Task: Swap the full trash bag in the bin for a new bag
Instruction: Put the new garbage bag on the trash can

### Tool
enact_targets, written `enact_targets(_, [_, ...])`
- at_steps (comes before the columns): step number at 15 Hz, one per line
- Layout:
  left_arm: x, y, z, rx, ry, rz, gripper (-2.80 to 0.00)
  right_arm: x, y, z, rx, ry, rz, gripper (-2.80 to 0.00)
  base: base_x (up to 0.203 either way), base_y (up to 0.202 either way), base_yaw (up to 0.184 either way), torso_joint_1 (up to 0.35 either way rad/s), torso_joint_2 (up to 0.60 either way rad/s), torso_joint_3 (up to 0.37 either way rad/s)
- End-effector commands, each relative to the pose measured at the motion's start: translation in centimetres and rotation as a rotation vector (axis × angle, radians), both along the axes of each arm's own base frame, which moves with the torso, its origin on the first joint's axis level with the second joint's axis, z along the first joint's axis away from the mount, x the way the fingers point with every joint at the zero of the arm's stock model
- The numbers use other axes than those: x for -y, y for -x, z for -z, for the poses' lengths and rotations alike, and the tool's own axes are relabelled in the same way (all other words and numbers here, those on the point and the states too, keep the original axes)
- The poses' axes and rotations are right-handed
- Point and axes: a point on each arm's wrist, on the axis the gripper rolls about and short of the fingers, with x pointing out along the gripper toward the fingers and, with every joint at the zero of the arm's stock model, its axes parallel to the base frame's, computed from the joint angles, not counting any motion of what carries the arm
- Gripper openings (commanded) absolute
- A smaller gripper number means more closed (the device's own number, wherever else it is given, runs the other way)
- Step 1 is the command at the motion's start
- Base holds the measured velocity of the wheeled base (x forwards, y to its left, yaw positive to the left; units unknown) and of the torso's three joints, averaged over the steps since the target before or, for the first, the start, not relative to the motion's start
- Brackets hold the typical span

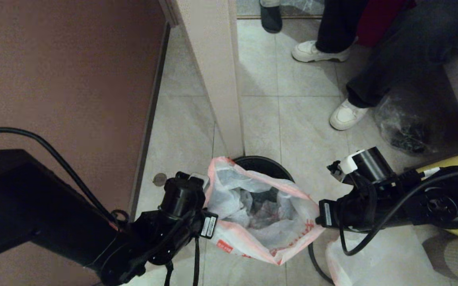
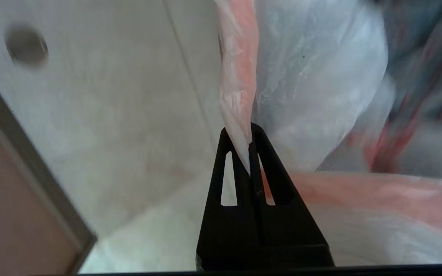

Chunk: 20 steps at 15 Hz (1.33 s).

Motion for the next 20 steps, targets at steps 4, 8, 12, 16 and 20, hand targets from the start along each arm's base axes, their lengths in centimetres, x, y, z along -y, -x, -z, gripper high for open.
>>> enact_targets(4, [-2.2,2.5,3.3,-0.036,0.003,-0.029,-2.8,-1.4,1.5,0.9,-0.081,0.018,-0.032,-2.8,0.0,0.0,0.0,0.0,0.0,0.0])
enact_targets(8, [-2.6,2.3,6.8,-0.026,0.003,-0.044,-2.8,-1.5,0.9,4.2,-0.167,0.071,-0.026,-2.8,0.0,0.0,0.0,0.0,0.0,0.0])
enact_targets(12, [-3.0,2.9,9.8,-0.025,-0.003,-0.038,-2.8,-2.2,0.2,5.6,-0.145,0.054,-0.036,-2.8,0.0,0.0,0.0,0.0,0.0,0.0])
enact_targets(16, [-3.5,3.9,10.7,-0.044,-0.02,-0.031,-2.8,-3.1,1.1,6.6,-0.163,0.074,-0.073,-2.8,0.0,0.0,0.0,0.0,0.0,0.0])
enact_targets(20, [-4.2,4.0,11.1,-0.01,-0.033,-0.069,-2.8,-2.9,1.3,6.9,-0.108,0.084,-0.059,-2.8,0.0,0.0,0.0,0.0,0.0,0.0])
